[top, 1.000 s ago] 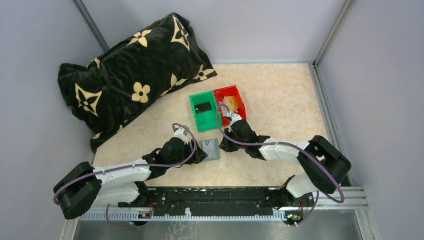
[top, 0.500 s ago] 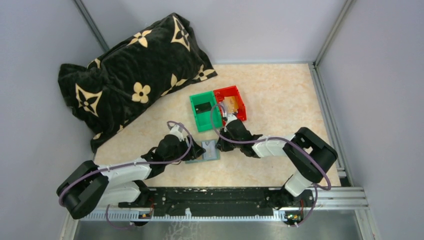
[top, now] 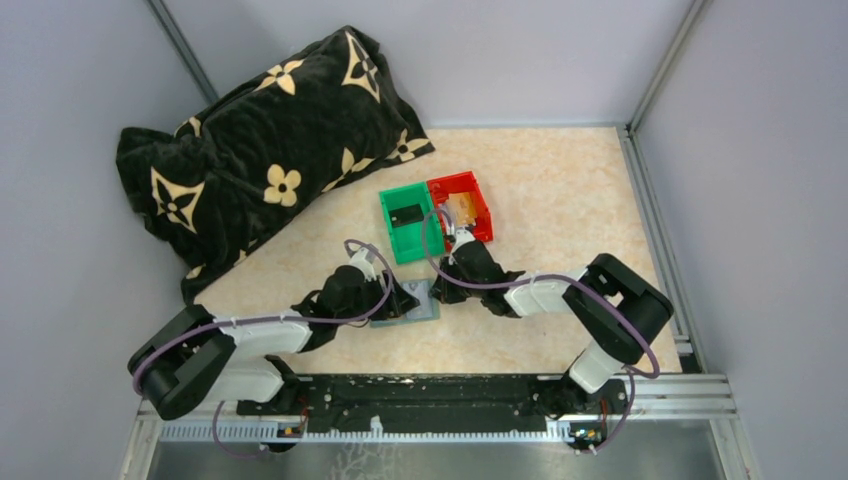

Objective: Take the credit cards out of the card holder

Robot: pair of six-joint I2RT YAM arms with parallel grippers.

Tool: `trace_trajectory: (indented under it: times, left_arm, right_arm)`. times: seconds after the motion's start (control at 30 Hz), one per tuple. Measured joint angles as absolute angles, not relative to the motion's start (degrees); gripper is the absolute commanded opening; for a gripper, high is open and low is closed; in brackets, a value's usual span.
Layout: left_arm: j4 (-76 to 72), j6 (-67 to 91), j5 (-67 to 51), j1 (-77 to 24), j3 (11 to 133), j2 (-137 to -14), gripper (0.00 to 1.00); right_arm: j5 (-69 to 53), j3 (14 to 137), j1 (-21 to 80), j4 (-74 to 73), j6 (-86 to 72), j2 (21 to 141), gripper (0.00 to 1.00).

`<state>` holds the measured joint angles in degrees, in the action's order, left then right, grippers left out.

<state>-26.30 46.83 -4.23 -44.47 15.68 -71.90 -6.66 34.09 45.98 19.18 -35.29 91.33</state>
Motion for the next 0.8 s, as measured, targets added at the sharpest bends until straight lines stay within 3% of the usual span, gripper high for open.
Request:
trace_trajectory:
  times: [0.3, 0.6, 0.8]
  left_arm:
    - [-31.44, 47.62, -4.75, -44.47, 15.42, -76.23, 0.57]
    - [-35.05, 49.08, -4.45, -44.1, 12.56, -75.88, 0.3]
    - [-35.18, 49.67, -3.03, -43.62, 10.41, -71.29, 0.32]
  right_arm:
    - [-7.49, 32.21, 45.98, 22.44, -36.73, 91.57, 0.0]
    - [-7.9, 31.48, 45.98, 23.97, -37.56, 91.7, 0.0]
    - [-8.43, 31.48, 45.98, 24.4, -37.74, 92.01, 0.0]
